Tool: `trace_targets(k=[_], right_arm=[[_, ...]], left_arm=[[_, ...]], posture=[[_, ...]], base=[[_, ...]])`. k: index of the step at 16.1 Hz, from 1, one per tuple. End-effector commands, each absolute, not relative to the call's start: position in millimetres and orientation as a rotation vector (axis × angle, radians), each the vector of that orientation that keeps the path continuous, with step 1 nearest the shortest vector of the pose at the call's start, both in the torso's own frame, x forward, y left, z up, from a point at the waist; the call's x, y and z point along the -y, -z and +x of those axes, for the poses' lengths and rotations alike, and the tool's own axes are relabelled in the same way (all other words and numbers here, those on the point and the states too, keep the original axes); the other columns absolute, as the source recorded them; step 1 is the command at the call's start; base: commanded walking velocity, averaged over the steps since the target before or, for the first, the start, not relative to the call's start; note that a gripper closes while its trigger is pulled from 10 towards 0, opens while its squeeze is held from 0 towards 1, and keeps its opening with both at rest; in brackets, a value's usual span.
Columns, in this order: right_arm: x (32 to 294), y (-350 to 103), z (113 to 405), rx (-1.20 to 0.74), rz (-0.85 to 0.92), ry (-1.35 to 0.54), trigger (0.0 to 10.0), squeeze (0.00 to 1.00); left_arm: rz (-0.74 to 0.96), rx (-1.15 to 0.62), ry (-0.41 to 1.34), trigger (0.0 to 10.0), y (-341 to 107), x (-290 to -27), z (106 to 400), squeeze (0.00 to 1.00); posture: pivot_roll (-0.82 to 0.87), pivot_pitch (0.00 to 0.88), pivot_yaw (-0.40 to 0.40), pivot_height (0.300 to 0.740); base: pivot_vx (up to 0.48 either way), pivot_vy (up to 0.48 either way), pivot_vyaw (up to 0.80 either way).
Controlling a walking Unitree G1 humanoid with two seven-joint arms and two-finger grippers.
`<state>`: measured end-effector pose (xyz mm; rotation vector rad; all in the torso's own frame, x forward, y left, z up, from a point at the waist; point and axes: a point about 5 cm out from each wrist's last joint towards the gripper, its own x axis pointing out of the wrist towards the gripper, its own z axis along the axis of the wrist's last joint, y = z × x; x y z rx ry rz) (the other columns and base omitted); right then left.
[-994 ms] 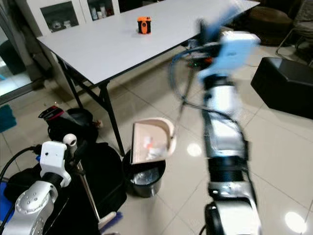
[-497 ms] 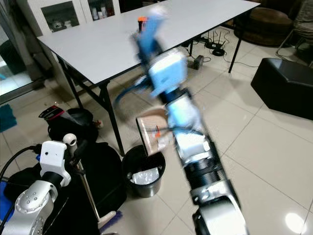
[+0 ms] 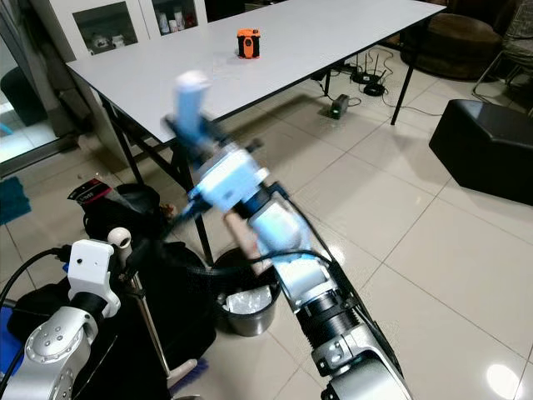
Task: Sweep floor
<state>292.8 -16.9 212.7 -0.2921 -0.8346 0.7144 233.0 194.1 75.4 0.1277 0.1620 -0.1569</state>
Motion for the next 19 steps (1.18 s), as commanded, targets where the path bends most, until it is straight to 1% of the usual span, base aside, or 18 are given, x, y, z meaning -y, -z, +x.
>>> trace_targets(k=[1, 5, 9, 12, 14, 15, 16, 17, 19], right_arm=[[13.3, -222.3, 287.7, 0.910, -0.306, -0.737, 10.0, 0.00], [9.5, -223.4, 287.1, 0.886, -0.213, -0.721, 10.0, 0.00], [2.9, -218.5, 282.2, 0.919, -0.296, -0.768, 10.0, 0.00], [1.3, -217.7, 281.2, 0.925, -0.323, -0.784, 10.0, 0.00], [3.7, -219.2, 283.9, 0.939, -0.387, -0.751, 10.0, 0.00], [7.4, -221.7, 286.9, 0.941, -0.410, -0.723, 10.0, 0.00], [24.0, -230.6, 296.0, 0.906, -0.427, -0.614, 10.0, 0.00], [34.7, -233.5, 300.9, 0.866, -0.431, -0.549, 10.0, 0.00], [71.1, -230.1, 312.4, 0.680, -0.423, -0.381, 10.0, 0.00]], left_arm=[[0.156, -0.137, 0.156, 10.0, -83.4, -197.1, 235.9, 0.00], [0.152, -0.140, 0.158, 10.0, -83.1, -197.0, 235.7, 0.00], [0.150, -0.140, 0.162, 10.0, -82.9, -196.3, 236.1, 0.00], [0.148, -0.141, 0.163, 10.0, -82.8, -195.9, 236.4, 0.00], [0.149, -0.141, 0.167, 10.0, -82.9, -195.3, 236.7, 0.00], [0.147, -0.141, 0.168, 10.0, -82.9, -194.9, 236.8, 0.00], [0.141, -0.140, 0.174, 10.0, -82.9, -194.1, 236.8, 0.00], [0.135, -0.139, 0.178, 10.0, -82.8, -193.6, 236.6, 0.00], [0.127, -0.143, 0.195, 10.0, -82.3, -192.2, 236.2, 0.00]], posture=[[0.10, 0.000, 0.082, 0.740], [0.10, 0.000, 0.081, 0.740], [0.10, 0.000, 0.082, 0.740], [0.09, 0.000, 0.081, 0.740], [0.09, 0.000, 0.081, 0.740], [0.09, 0.000, 0.081, 0.740], [0.08, 0.000, 0.080, 0.740], [0.08, 0.000, 0.078, 0.740], [0.06, 0.000, 0.077, 0.740]], base=[[0.000, 0.000, 0.00], [0.000, 0.000, 0.00], [0.000, 0.000, 0.00], [0.000, 0.000, 0.00], [0.000, 0.000, 0.00], [0.000, 0.000, 0.00], [0.000, 0.000, 0.00], [0.000, 0.000, 0.00], [0.000, 0.000, 0.00]])
